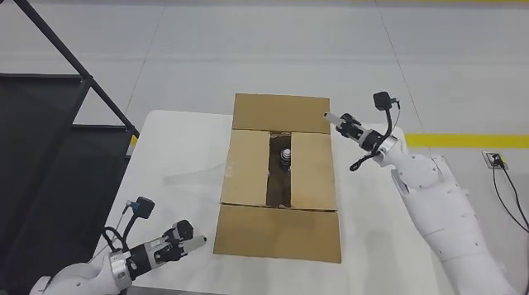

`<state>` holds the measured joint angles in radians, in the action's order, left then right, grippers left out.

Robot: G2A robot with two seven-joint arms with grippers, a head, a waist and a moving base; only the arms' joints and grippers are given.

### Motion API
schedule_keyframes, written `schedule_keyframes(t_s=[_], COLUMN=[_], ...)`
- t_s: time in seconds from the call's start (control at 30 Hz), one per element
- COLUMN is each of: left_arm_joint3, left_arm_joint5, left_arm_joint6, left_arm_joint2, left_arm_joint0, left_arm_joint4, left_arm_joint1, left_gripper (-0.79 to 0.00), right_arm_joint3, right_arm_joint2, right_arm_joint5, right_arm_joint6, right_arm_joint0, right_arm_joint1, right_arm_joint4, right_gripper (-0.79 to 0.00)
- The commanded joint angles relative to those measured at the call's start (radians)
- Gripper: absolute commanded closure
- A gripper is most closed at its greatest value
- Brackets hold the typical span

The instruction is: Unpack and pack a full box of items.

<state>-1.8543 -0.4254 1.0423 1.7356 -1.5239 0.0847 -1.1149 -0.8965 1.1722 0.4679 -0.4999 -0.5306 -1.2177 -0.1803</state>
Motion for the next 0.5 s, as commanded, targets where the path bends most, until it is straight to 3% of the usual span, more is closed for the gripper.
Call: schedule_keyframes(t_s=[0.0,0.27,0.47], left_arm_joint3=[0.008,0.056,0.068], left_arm_joint5=[0.008,0.04,0.055], left_arm_joint6=[-0.002,0.022,0.009], left_arm_joint2=[-0.025,-0.128,-0.197], left_arm_joint0=[0.012,0.078,0.113], left_arm_joint4=[0.006,-0.011,-0.012], left_arm_joint1=[0.001,0.005,0.005], left_gripper=[-0.785,-0.785,-0.785], right_arm_joint3=[0.05,0.27,0.415], right_arm_joint2=[-0.018,-0.11,-0.152], right_arm_joint5=[-0.005,0.029,0.08], right_arm_joint6=[0.026,0.105,0.079], right_arm_joint0=[0.026,0.133,0.201], right_arm_joint1=[-0.008,-0.063,-0.106], right_arm_joint4=[-0.012,-0.017,0.033], right_gripper=[-0.785,-0.785,-0.785])
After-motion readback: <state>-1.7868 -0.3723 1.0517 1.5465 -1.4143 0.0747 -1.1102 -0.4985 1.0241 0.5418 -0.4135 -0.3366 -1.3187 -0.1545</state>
